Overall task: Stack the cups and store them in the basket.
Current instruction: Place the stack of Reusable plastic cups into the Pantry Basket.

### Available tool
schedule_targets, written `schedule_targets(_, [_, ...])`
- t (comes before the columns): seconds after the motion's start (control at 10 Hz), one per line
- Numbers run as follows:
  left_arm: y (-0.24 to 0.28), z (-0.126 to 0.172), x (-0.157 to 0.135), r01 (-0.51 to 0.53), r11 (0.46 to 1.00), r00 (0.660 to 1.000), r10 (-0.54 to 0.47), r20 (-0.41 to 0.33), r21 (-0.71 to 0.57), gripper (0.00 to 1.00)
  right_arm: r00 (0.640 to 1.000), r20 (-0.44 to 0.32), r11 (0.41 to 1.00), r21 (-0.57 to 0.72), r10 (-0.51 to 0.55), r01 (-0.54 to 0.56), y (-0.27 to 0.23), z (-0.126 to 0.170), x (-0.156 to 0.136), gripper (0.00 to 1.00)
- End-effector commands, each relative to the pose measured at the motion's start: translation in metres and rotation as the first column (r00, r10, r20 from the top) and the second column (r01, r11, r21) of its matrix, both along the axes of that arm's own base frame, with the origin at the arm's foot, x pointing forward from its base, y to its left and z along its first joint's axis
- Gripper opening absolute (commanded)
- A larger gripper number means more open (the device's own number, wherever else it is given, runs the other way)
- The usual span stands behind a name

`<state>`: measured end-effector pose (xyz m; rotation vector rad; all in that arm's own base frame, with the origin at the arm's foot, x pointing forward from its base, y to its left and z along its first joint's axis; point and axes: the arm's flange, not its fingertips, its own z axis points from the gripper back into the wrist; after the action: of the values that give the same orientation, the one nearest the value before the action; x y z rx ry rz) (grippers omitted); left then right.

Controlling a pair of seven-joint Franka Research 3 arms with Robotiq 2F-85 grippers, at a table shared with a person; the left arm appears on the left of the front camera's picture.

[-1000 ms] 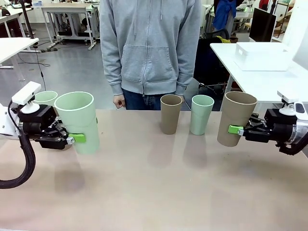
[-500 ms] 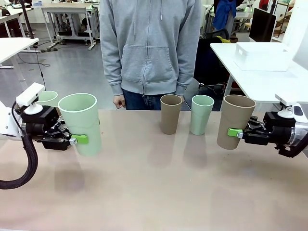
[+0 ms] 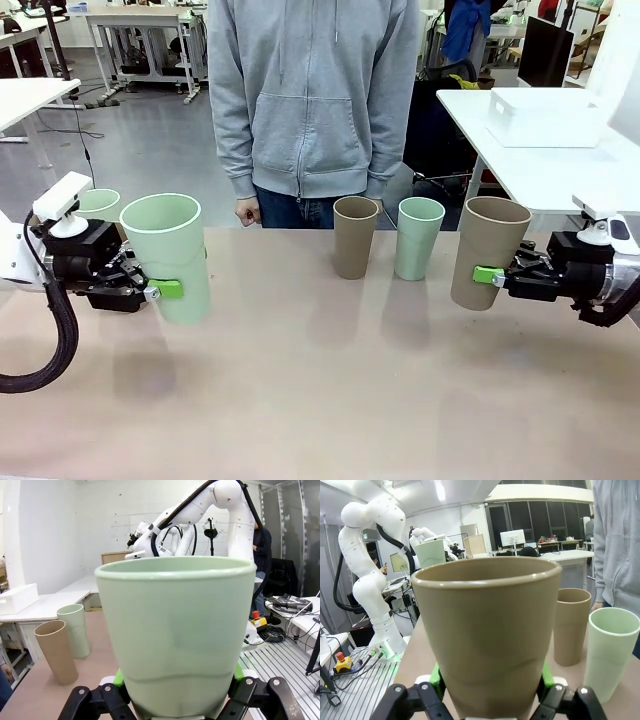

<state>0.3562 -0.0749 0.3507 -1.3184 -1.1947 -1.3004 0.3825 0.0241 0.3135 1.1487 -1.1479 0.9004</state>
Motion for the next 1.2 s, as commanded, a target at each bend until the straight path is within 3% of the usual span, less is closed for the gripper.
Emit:
schedule_targets(0.0, [0.0017, 0.0016, 0.0002, -0.004, 1.000, 1.000, 0.004, 0.006, -0.004, 0.84, 1.000, 0.012, 1.000, 0.005, -0.002, 0.002, 0.0002, 0.0048, 0.0003, 0.85])
schedule_targets(1.1, [0.0017, 0.0016, 0.0002, -0.004, 1.000, 1.000, 0.004, 0.006, -0.004, 0.84, 1.000, 0.012, 1.000, 0.005, -0.002, 0.002, 0.0002, 0.0048, 0.0003, 0.85])
